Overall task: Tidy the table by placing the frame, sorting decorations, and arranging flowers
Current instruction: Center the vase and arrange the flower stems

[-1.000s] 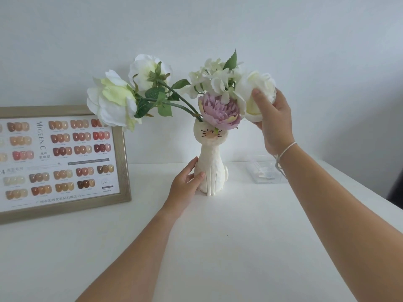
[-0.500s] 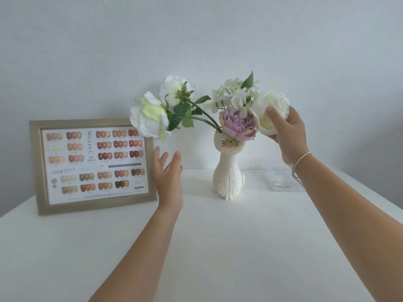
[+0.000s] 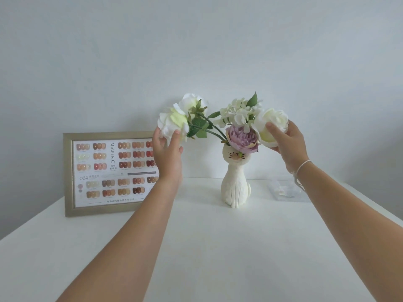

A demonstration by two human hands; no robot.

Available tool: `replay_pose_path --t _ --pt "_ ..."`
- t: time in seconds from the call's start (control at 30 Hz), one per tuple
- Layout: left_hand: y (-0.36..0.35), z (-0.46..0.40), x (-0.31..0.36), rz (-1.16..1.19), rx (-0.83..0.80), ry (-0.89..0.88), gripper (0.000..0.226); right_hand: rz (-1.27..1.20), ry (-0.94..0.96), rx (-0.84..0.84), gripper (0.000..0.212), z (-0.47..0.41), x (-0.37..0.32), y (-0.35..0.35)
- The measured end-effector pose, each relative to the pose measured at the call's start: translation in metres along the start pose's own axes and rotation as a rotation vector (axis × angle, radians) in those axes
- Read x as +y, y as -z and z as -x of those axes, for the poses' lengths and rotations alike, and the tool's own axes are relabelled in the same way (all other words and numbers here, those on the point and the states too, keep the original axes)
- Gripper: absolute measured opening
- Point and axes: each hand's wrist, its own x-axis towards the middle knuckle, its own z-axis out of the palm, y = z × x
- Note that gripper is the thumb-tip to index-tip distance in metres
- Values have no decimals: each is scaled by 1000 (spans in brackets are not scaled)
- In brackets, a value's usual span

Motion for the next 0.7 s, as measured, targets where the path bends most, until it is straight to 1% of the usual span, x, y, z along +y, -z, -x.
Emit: replay_pose_path --t 0.17,0.33,0.5,0.6,0.7 --pt "-14 -2 3 -67 -90 -12 34 27 3 -24 35 -1 -4 -1" --pt "-28 4 -4 -221 -236 -69 40 66 4 -73 34 -2 -6 -3" --pt "-33 9 -13 -355 -350 -68 46 89 1 -85 33 -2 -7 -4" --pt "-31 6 -14 -391 -371 -80 45 103 1 -85 36 -3 -6 -2" --pt "-28 -5 -9 -418 -319 -118 41 109 13 -88 40 -7 -7 1"
